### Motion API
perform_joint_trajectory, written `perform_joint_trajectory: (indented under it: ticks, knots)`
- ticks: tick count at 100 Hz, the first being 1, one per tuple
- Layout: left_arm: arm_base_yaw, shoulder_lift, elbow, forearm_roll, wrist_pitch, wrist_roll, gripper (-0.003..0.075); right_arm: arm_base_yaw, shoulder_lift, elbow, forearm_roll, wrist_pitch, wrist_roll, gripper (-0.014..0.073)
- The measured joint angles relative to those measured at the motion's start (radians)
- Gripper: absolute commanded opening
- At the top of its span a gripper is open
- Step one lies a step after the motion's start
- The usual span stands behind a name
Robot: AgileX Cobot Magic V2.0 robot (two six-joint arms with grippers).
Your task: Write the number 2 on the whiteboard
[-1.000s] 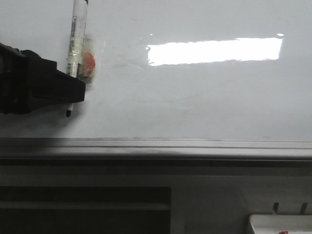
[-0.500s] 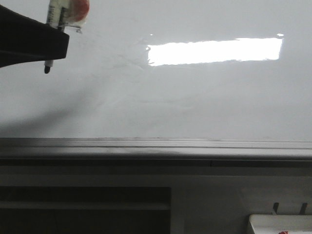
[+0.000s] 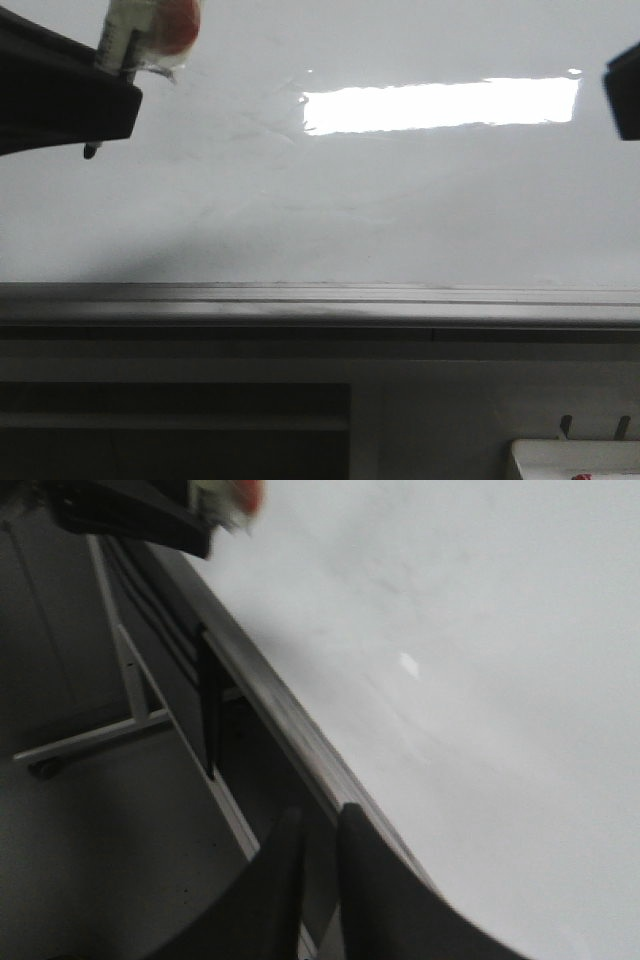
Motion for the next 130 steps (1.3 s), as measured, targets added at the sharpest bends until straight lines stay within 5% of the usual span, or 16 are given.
perform_joint_trajectory:
  ticks: [14,34,85,95,110,130]
  knots:
    - [0.000,0.000,0.000,0.154,0.016,0.000,-0.0020,0.132,0.123,-0.074,0.000,-0.047,-0.032,0.0339]
    - [0.000,0.000,0.000,0.258,0.016,0.000,-0.0020,0.222,0.292,-0.153,0.000,-0.130,-0.037,0.0337]
    - [0.000,0.000,0.000,0.283,0.036,0.000,-0.0020,0.231,0.450,-0.333,0.000,-0.148,-0.039,0.0330]
    - [0.000,0.002,0.000,0.283,0.038,0.000,-0.0020,0.234,0.452,-0.339,0.000,-0.140,-0.039,0.0234]
    - [0.000,0.002,0.000,0.283,0.038,0.000,-0.0020,0.234,0.454,-0.341,0.000,-0.113,-0.039,-0.0078]
    - [0.000,0.004,0.002,0.283,0.039,0.000,-0.0020,0.234,0.454,-0.343,0.000,-0.105,-0.039,-0.0078]
